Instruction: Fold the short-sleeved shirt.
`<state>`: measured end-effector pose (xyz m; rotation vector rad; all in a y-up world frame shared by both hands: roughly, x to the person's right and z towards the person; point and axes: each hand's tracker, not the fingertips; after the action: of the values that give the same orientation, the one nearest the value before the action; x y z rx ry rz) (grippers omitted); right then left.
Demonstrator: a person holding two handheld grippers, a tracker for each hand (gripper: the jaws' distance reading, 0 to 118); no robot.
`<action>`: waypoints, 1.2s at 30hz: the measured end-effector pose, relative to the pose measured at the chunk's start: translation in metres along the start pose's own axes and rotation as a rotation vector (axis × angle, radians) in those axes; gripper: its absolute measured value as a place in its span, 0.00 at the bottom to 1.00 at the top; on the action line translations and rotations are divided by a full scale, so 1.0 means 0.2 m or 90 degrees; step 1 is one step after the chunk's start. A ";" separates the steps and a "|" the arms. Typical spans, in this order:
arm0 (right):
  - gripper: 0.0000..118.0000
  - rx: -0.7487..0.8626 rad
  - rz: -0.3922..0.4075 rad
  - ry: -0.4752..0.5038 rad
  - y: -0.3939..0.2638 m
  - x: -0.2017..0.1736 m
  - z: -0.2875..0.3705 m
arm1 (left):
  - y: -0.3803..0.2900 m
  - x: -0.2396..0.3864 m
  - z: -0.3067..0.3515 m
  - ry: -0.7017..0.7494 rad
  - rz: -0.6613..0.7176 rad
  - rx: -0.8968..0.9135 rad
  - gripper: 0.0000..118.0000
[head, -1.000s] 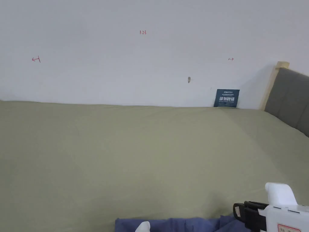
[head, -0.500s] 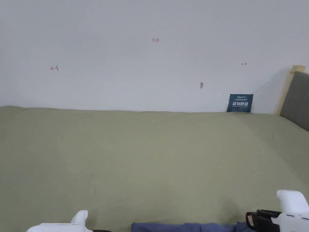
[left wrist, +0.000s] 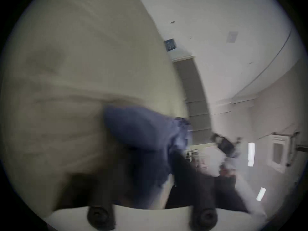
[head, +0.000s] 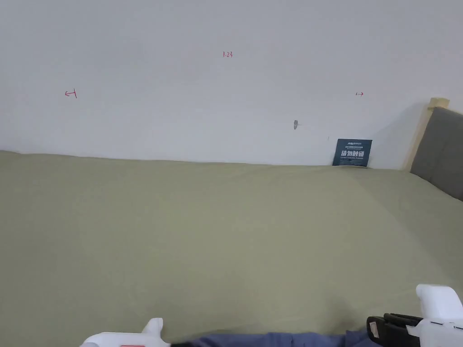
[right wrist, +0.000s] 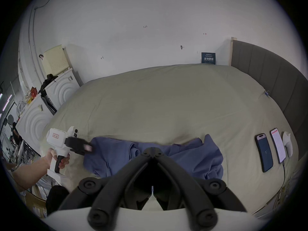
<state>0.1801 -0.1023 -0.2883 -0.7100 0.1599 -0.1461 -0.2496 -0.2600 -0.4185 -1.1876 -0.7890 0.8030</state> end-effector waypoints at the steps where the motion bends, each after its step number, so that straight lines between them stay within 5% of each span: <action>1: 0.00 -0.002 0.000 -0.001 -0.01 0.00 0.00 | -0.04 0.03 -0.03 0.085 -0.018 -0.005 0.06; 4: 0.00 -0.014 0.005 -0.006 -0.02 0.00 -0.01 | -0.05 -0.04 0.06 -0.019 0.030 0.051 0.06; 19: 0.00 -0.008 0.016 0.027 0.03 -0.11 -0.07 | 0.03 0.03 1.03 0.151 0.030 0.187 0.06; 25: 0.00 -0.009 0.020 0.028 0.04 -0.10 -0.07 | 0.02 0.29 0.84 0.109 0.000 0.174 0.06; 30: 0.00 0.000 0.010 0.013 0.06 -0.04 -0.04 | 0.10 0.48 0.44 0.013 -0.006 0.101 0.06; 36: 0.00 0.004 -0.016 -0.004 0.03 0.06 0.01 | 0.08 0.63 -0.11 0.029 -0.038 -0.004 0.10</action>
<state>0.1915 -0.0993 -0.2923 -0.7058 0.1439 -0.1678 -0.1700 -0.1583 -0.4250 -1.1787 -0.7872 0.7227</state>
